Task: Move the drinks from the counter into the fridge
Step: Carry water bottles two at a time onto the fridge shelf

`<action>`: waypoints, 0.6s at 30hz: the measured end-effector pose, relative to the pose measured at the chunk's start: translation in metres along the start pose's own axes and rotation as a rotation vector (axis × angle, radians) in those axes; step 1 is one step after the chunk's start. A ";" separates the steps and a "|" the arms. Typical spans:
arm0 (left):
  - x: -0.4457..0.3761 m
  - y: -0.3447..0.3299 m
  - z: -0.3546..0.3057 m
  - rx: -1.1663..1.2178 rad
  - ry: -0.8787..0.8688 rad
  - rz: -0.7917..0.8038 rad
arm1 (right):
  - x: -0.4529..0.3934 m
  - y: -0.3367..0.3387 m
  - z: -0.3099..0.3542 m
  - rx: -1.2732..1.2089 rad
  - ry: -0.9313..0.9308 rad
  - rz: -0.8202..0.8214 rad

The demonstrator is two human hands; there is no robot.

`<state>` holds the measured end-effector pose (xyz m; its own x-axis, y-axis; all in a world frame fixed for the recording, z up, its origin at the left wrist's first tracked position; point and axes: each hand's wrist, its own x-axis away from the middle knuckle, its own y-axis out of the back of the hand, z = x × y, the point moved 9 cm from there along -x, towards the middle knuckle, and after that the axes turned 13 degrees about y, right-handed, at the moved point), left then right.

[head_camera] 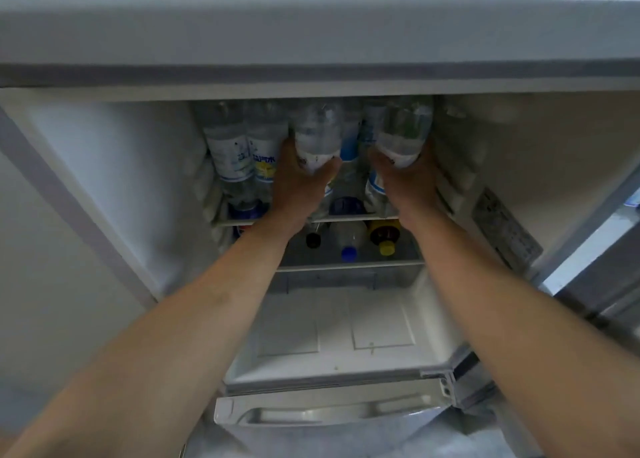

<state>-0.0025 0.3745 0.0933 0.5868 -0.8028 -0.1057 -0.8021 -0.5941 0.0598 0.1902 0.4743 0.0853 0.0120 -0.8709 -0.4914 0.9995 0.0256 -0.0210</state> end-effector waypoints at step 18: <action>0.042 0.020 0.000 -0.347 -0.224 -0.340 | -0.009 -0.003 -0.019 0.304 0.086 0.061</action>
<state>0.0061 0.3290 0.0902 0.7386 -0.5544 -0.3835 -0.4648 -0.8309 0.3059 0.1866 0.4920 0.0731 0.0824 -0.8271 -0.5560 0.9606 -0.0826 0.2653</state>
